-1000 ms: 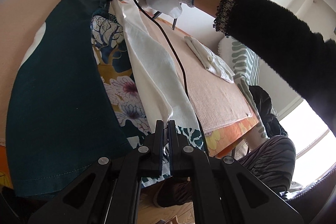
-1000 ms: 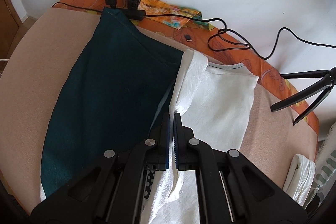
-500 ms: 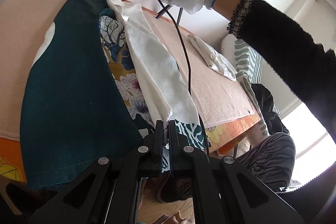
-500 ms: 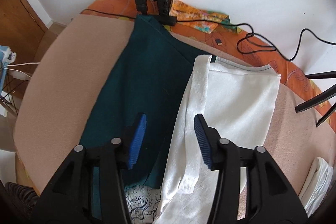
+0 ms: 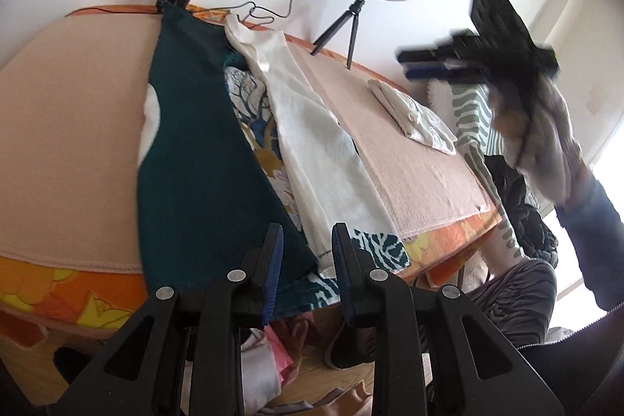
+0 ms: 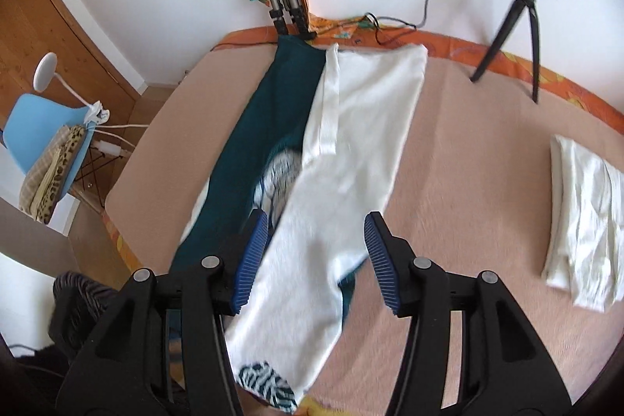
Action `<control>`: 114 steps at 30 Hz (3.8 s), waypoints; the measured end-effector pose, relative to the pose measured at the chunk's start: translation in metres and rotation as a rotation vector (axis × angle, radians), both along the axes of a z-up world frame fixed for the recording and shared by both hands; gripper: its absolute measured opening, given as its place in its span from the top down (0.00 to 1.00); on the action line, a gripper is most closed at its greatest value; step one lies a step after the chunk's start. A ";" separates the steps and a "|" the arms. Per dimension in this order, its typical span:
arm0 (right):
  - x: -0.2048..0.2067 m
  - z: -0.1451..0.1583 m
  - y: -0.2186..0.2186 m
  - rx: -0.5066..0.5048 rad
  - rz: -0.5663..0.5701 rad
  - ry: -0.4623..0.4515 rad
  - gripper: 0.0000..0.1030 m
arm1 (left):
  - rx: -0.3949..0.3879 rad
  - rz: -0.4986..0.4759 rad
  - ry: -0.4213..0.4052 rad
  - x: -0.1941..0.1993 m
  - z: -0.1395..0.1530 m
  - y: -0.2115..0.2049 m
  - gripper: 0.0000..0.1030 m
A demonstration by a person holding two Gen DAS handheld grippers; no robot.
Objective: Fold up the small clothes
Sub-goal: 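Open both grippers and lift them off the folded cream side, then grasp the hem of the folded T-shirt with the right gripper and straighten it, then grasp the zebra-print hem end with the left gripper while the right gripper grasps it too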
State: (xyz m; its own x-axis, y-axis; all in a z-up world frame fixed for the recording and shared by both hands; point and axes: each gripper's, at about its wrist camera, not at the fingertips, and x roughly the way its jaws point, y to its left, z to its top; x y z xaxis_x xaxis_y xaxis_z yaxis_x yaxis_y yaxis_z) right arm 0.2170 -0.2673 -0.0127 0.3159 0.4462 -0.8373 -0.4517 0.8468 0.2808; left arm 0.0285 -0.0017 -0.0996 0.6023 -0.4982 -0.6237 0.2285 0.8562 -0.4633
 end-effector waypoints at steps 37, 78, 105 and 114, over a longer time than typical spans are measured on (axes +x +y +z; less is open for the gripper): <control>-0.143 -0.108 -0.024 0.068 -0.005 0.227 0.98 | 0.141 0.041 -0.043 0.024 0.023 0.026 0.72; -0.103 -0.109 -0.032 0.110 -0.041 0.200 0.59 | -0.022 -0.100 0.399 0.054 -0.022 0.083 0.66; -0.127 -0.124 -0.013 0.081 0.042 0.227 0.59 | 0.048 -0.182 0.340 0.025 -0.024 0.069 0.99; -0.120 -0.093 -0.013 0.067 0.031 0.086 0.59 | 0.101 -0.207 0.345 0.025 -0.026 0.064 0.99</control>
